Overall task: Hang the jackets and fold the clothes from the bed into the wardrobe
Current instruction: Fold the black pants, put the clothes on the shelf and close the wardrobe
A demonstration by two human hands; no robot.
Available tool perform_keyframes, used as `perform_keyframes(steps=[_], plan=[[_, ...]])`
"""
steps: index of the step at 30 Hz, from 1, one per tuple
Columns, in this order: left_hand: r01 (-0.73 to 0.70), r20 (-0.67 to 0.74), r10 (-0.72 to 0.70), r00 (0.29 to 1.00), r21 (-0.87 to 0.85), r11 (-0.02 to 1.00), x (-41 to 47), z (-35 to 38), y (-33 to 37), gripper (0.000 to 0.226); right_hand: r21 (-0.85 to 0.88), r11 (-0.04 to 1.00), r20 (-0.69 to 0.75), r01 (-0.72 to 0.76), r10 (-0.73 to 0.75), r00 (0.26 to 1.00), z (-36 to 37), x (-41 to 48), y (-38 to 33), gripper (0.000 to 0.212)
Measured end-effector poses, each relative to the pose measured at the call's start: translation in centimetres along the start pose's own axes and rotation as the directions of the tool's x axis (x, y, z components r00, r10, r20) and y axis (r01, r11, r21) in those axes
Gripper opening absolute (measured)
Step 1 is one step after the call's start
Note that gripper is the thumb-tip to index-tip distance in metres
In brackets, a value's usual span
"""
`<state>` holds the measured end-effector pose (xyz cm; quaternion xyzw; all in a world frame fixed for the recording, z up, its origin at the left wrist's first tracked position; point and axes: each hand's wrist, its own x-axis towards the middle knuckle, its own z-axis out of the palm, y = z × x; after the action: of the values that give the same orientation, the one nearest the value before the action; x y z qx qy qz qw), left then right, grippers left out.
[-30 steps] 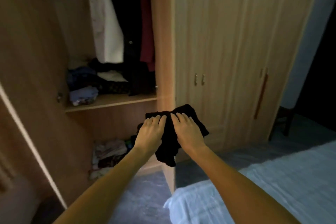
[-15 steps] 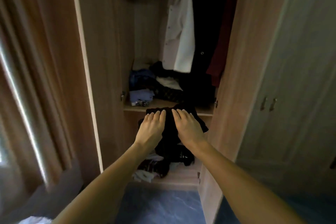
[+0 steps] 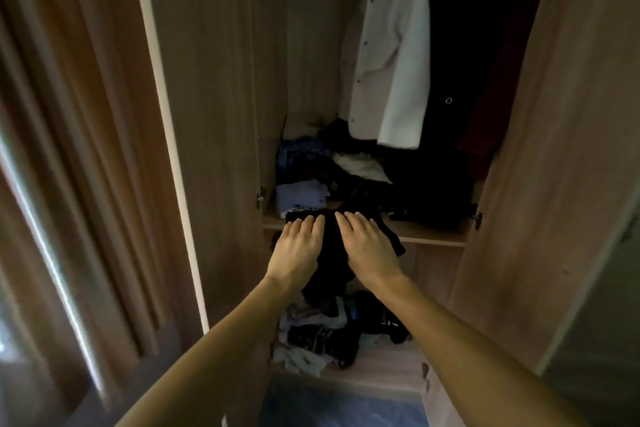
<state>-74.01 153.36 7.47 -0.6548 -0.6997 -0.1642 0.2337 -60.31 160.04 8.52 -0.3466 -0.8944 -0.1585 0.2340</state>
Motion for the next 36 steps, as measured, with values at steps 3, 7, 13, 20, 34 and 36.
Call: perform_keyframes(steps=[3,7,13,20,34,36], plan=[[0.010,-0.009,-0.010,1.000,0.026,1.000,3.7,3.0,-0.8,0.070,0.005,1.000,-0.022,0.028,-0.028,0.999,3.0,3.3,2.6,0.064],[0.034,0.033,-0.036,0.999,0.064,0.997,9.3,6.7,-2.0,0.075,0.027,0.998,-0.027,0.053,-0.052,0.998,7.1,8.5,6.2,0.064],[0.114,0.046,-0.120,0.992,0.112,0.987,16.7,11.0,-5.0,0.073,0.050,0.992,-0.044,0.113,-0.111,0.993,12.3,16.7,9.8,0.063],[0.133,0.046,-0.141,0.989,0.139,0.981,24.2,15.9,-10.9,0.078,0.085,0.981,-0.052,0.177,-0.173,0.984,18.0,26.1,11.6,0.065],[0.277,0.451,-0.306,0.838,0.131,0.952,31.3,31.4,-20.2,0.082,0.152,0.988,0.445,0.024,-0.090,0.891,33.6,36.5,11.4,0.077],[0.281,0.558,-0.292,0.777,0.109,0.954,29.2,33.8,-20.1,0.081,0.175,0.985,0.552,0.003,-0.101,0.828,35.9,35.1,11.5,0.073]])
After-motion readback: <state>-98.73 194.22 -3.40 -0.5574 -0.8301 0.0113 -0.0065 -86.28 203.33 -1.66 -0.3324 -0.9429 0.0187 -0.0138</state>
